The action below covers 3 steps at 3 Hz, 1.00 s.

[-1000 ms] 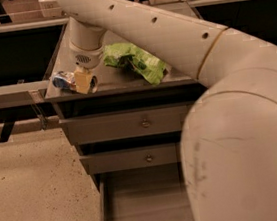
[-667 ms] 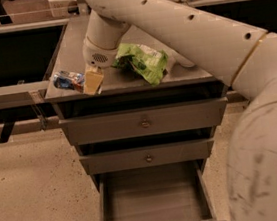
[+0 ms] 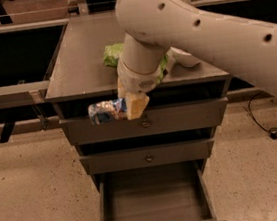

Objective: Place redbull can into bottom drawer

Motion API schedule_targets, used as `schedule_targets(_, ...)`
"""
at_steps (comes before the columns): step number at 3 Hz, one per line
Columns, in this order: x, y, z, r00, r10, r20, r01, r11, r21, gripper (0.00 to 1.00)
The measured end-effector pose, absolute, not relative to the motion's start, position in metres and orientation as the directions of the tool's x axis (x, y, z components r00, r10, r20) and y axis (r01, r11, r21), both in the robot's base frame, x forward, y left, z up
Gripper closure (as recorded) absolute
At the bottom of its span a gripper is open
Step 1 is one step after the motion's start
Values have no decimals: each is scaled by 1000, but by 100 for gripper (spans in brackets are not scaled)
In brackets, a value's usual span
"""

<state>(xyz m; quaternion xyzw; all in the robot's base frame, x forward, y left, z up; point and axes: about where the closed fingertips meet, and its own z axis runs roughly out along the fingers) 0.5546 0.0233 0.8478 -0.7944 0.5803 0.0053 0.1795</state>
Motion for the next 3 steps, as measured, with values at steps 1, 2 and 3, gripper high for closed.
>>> schedule_targets(1,539,-5,800,449,-893,-27,-855,-421,-303,100)
schedule_targets(2,525,-20,765,473,-881,34,-850,-466,-247,100)
schedule_targets(3,533,-17,755,490,-871,15,-845,-480,-237,100)
